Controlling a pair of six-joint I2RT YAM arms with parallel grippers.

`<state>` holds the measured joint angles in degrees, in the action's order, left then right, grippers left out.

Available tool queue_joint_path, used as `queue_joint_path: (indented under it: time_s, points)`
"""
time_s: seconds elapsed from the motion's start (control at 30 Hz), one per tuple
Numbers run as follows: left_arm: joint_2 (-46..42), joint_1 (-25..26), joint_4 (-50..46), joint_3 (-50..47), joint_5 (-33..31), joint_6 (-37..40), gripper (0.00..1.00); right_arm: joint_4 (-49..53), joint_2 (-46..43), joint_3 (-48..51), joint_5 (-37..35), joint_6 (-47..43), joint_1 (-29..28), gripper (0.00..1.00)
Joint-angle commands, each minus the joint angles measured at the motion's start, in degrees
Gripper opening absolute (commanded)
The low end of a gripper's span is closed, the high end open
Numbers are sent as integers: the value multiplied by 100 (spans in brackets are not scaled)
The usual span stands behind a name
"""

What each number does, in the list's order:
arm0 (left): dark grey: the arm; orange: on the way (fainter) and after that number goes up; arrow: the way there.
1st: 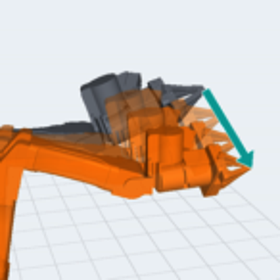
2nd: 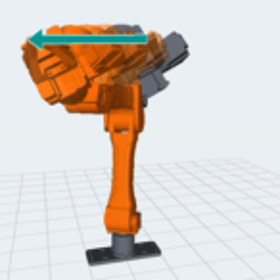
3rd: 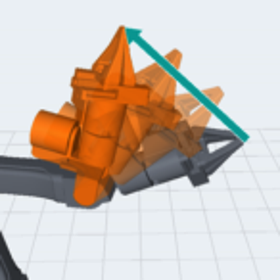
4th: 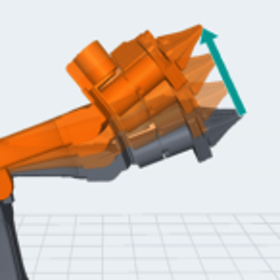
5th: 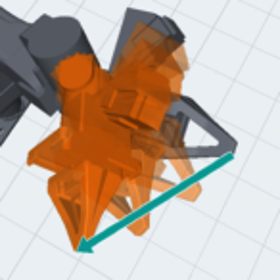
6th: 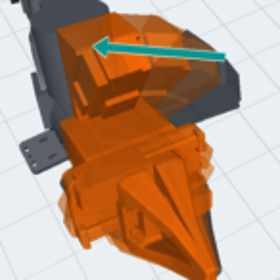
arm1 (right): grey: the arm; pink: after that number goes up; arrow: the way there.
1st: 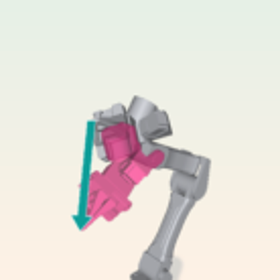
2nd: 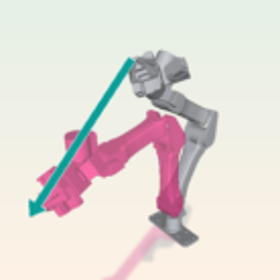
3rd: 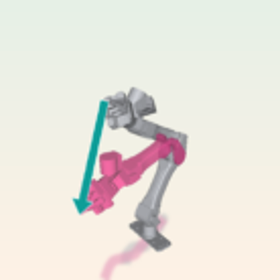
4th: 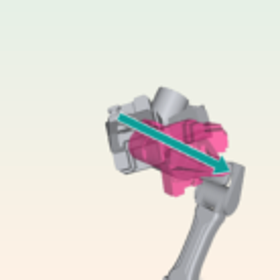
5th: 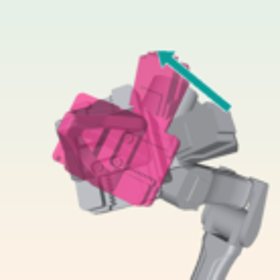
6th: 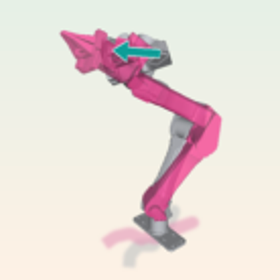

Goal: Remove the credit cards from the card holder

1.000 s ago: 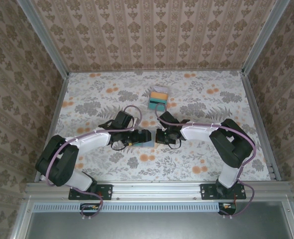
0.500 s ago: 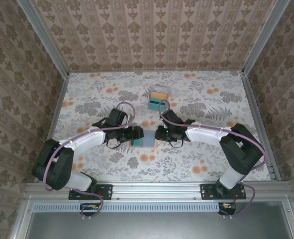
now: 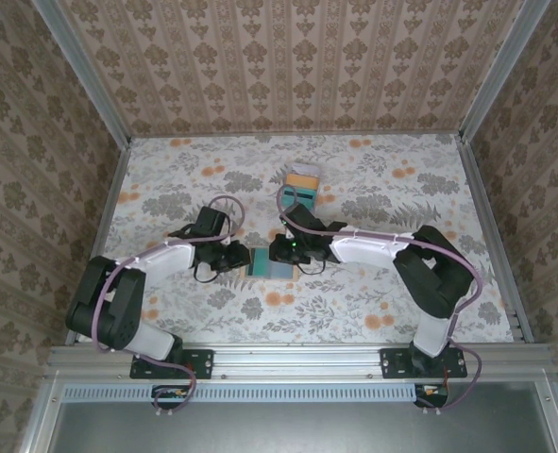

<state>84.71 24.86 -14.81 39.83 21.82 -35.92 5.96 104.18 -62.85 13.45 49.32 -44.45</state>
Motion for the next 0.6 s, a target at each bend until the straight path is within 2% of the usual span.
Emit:
queue_joint_path:
  time_s: [0.0, 0.13, 0.57]
  points:
    - [169, -60, 61, -55, -5, 77, 21, -99, 287, -269, 226, 199, -89, 18]
    - [248, -48, 232, -148, 97, -5, 18, -98, 550, -402, 329, 338, -102, 17]
    - [384, 92, 356, -269, 120, -169, 17, -98, 839, -342, 342, 629, -87, 17]
